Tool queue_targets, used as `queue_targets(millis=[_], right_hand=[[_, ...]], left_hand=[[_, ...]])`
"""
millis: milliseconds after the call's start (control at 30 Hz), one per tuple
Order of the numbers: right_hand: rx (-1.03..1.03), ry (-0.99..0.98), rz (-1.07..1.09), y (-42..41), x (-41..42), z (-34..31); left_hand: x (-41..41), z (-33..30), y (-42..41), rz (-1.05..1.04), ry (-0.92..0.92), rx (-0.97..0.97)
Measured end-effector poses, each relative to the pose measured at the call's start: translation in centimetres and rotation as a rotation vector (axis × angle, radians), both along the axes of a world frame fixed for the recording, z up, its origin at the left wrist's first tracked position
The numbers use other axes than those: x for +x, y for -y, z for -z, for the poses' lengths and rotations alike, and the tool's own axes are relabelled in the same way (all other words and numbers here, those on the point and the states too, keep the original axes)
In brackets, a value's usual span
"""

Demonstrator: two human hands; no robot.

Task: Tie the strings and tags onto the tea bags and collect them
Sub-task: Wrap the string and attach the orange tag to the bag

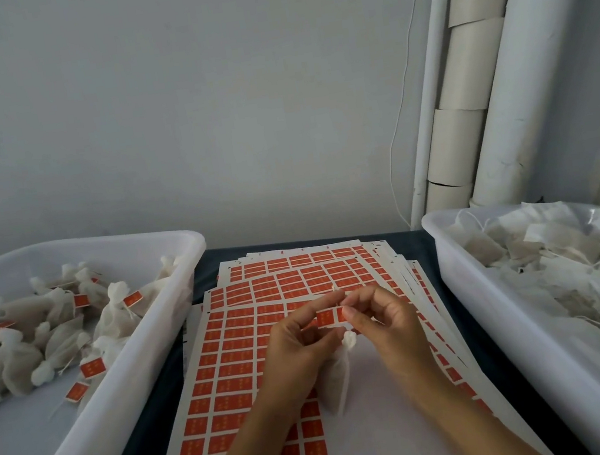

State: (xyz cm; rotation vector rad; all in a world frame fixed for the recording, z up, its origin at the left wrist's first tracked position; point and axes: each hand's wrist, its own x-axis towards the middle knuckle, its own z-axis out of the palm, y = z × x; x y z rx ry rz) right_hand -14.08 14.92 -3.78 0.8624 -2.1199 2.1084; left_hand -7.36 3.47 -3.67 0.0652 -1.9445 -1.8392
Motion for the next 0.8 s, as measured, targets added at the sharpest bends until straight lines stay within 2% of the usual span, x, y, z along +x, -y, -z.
queue_targets(millis=[800], right_hand=[[0.013, -0.002, 0.081, 0.12, -0.30, -0.06]], left_hand=[[-0.28, 0.47, 0.23, 0.033, 0.015, -0.025]])
